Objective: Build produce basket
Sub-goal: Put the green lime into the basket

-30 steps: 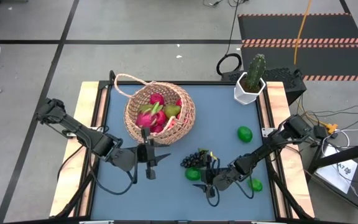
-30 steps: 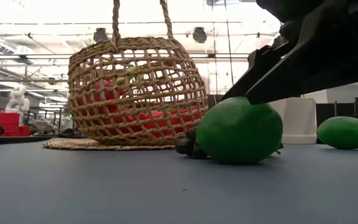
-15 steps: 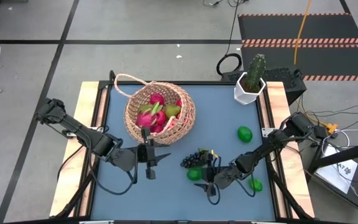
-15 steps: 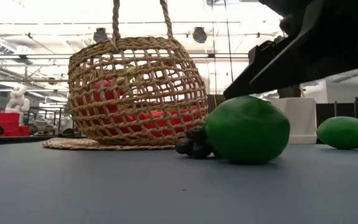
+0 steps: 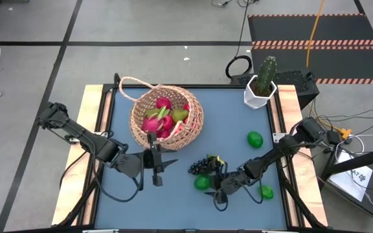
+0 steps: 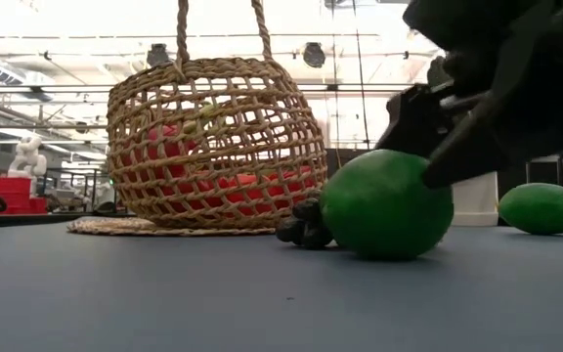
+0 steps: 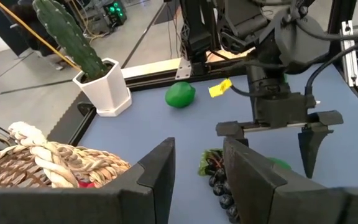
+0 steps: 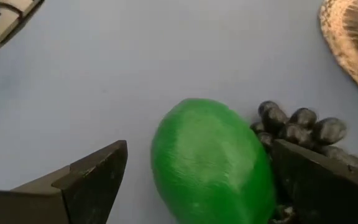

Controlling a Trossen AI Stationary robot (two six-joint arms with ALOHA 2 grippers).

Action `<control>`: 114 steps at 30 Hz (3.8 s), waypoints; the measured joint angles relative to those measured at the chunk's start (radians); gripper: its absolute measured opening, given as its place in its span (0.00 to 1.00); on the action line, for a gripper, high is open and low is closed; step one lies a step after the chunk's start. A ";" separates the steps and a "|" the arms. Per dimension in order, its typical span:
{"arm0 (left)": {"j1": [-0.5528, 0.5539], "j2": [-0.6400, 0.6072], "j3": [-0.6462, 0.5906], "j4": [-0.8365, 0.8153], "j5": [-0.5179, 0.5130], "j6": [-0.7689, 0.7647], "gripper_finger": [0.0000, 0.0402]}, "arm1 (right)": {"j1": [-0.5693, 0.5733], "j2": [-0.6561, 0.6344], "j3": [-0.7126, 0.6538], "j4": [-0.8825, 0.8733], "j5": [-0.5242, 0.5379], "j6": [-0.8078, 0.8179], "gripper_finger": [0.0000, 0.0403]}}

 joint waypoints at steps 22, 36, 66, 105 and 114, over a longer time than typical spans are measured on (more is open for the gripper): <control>0.013 0.000 0.000 0.008 0.025 -0.006 0.34 | -0.006 0.074 -0.036 0.142 -0.043 -0.033 0.94; 0.013 0.000 0.000 0.006 0.025 -0.003 0.34 | -0.009 0.084 -0.036 0.150 -0.076 -0.032 0.82; 0.020 0.078 0.000 0.170 0.043 0.107 0.34 | 0.027 -0.290 -0.035 0.119 -0.085 -0.132 0.79; 0.020 0.078 0.000 0.179 0.044 0.090 0.34 | 0.037 -0.462 -0.035 0.044 0.016 -1.268 0.79; 0.020 0.078 0.000 0.179 0.044 0.090 0.34 | 0.037 -0.462 -0.035 0.044 0.016 -1.331 0.79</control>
